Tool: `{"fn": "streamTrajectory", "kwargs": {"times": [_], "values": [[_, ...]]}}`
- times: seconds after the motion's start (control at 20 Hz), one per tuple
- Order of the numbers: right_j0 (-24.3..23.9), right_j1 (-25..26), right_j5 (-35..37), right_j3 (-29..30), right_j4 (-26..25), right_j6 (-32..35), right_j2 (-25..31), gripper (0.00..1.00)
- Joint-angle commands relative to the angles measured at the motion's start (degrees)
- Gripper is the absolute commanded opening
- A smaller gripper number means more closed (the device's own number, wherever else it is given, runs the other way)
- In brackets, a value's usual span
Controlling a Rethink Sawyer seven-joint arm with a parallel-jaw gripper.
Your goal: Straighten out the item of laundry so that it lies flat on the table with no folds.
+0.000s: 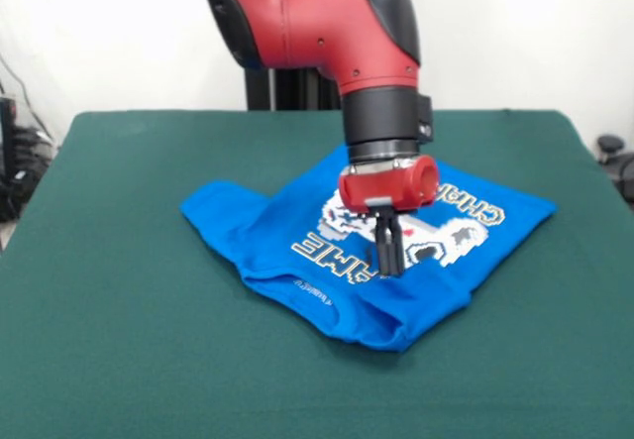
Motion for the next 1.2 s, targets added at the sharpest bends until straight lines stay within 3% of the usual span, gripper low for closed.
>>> {"fn": "streamTrajectory", "kwargs": {"times": [0.05,1.2], "values": [[2.4,0.09,-1.95,2.09,5.76,8.44,0.22,0.0],[9.3,-1.91,0.46,2.94,19.05,8.98,-0.3,0.0]]}}
